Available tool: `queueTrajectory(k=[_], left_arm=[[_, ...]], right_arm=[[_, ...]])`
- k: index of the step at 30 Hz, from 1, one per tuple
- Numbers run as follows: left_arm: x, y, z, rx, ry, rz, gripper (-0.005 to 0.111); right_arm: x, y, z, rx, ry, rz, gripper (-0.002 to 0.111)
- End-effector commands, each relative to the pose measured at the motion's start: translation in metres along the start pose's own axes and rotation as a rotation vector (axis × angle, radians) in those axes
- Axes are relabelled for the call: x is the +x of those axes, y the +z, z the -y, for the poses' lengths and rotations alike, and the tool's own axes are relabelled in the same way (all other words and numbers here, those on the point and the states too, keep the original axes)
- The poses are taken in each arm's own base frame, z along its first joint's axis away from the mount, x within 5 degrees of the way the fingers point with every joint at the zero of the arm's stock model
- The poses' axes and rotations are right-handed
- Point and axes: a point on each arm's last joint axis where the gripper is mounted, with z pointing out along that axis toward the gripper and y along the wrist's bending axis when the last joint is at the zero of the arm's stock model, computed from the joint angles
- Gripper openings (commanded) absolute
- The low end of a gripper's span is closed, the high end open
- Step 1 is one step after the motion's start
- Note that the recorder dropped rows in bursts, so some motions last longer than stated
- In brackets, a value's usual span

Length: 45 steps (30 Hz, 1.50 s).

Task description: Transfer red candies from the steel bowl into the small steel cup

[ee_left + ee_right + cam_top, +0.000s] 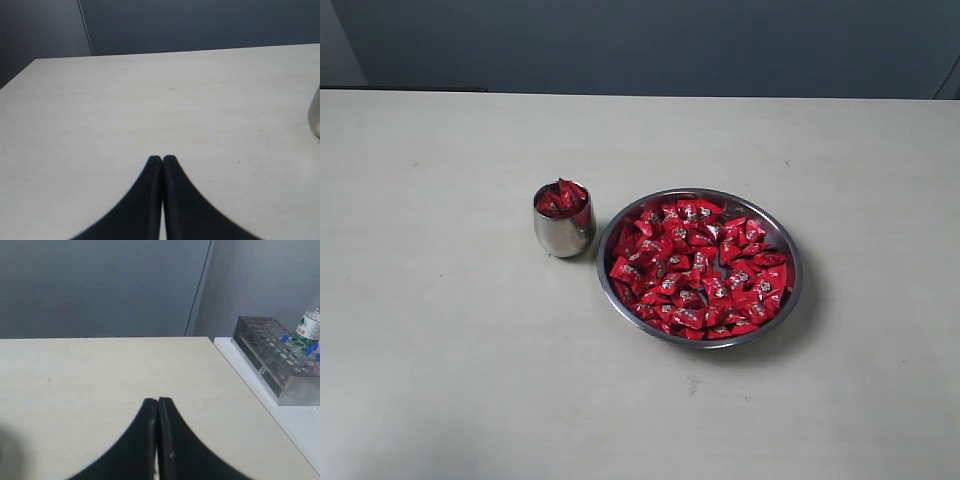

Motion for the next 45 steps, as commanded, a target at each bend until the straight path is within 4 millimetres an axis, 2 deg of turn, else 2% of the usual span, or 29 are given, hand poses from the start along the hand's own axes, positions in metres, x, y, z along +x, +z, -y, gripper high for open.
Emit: queueTrajectory(k=[1, 5, 11, 14, 24, 45], left_arm=[[0.001, 0.0, 0.0, 0.005, 0.002, 0.008, 0.0], [0.001, 0.0, 0.0, 0.005, 0.002, 0.008, 0.0], [0.001, 0.0, 0.0, 0.005, 0.002, 0.008, 0.0], [0.001, 0.0, 0.0, 0.005, 0.002, 0.008, 0.0], [0.001, 0.0, 0.0, 0.005, 0.002, 0.008, 0.0], [0.001, 0.0, 0.0, 0.005, 0.002, 0.008, 0.0]], right_arm=[[0.018, -0.009, -0.002, 0.007, 0.008, 0.061, -0.001], [0.03, -0.006, -0.003, 0.003, 0.033, 0.032, -0.001], [0.071, 0.008, -0.011, -0.031, 0.116, -0.026, -0.001], [0.084, 0.009, -0.012, -0.033, 0.12, -0.039, -0.001], [0.087, 0.0, -0.012, -0.027, 0.121, 0.011, -0.001], [0.09, 0.0, -0.012, -0.027, 0.121, -0.013, -0.001]])
